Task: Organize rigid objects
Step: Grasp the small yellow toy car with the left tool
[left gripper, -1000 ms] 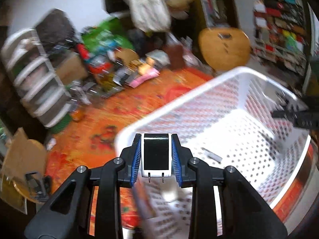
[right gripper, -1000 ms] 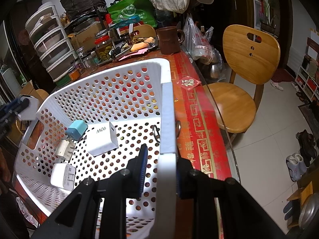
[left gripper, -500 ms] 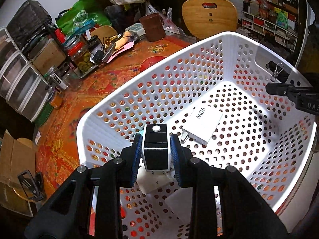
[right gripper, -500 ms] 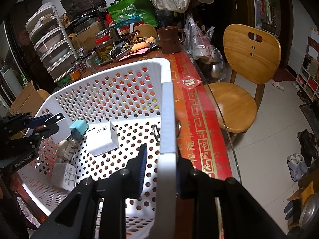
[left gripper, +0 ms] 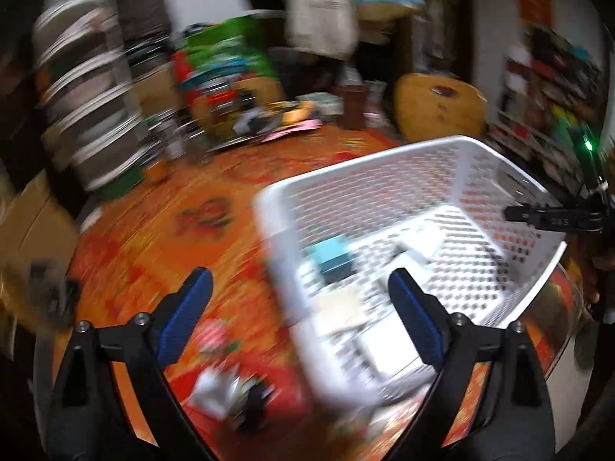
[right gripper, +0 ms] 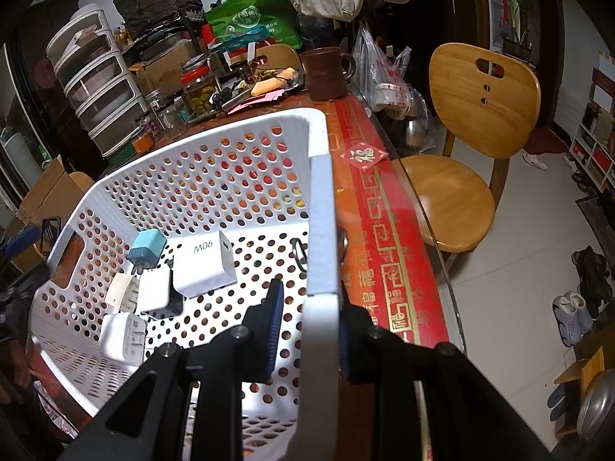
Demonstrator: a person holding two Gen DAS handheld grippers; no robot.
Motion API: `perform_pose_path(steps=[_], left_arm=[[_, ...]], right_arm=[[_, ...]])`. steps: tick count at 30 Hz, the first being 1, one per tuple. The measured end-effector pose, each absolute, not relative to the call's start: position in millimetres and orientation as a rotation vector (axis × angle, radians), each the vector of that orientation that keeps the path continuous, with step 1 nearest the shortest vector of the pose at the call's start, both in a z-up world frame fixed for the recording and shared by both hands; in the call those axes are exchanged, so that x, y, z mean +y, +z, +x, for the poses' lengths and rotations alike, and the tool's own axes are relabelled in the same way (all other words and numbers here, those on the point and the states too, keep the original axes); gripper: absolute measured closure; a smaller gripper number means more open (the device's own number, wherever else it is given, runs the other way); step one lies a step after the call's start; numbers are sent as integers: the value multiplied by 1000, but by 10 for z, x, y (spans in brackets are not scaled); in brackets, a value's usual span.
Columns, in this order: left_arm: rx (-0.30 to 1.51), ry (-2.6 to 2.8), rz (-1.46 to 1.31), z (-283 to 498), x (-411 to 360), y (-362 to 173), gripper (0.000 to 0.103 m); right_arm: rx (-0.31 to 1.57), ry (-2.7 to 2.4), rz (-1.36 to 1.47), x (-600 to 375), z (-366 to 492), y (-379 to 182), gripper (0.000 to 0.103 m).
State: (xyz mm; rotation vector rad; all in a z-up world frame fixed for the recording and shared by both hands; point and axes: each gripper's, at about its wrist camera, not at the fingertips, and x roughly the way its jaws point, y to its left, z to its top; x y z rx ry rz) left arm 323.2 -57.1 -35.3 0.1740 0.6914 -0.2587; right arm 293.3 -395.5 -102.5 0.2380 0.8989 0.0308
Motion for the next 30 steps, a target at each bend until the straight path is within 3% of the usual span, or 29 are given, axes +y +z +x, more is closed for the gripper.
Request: perform_pose_path(steps=[2, 6, 12, 18, 20, 25, 30], left_arm=[[721, -229, 125, 3120, -199, -438, 4], [831, -159, 60, 2943, 319, -880, 4], [902, -165, -35, 2764, 506, -1440, 6], [898, -203, -22, 2734, 263, -1593, 17], [908, -215, -22, 2762, 178, -1623, 25], [924, -236, -37, 2874, 18, -1689, 30], [929, -225, -54, 3005, 30, -1694, 51]], right_arm=[[899, 31, 236, -3952, 2930, -1024, 79], [892, 33, 236, -3949, 2929, -1017, 79], [887, 33, 240, -3952, 2920, -1013, 79], [887, 34, 237, -3948, 2923, -1011, 79], [887, 34, 235, -3950, 2920, -1011, 79], [887, 35, 234, -3954, 2917, -1010, 79], [887, 35, 234, -3954, 2917, -1010, 79]])
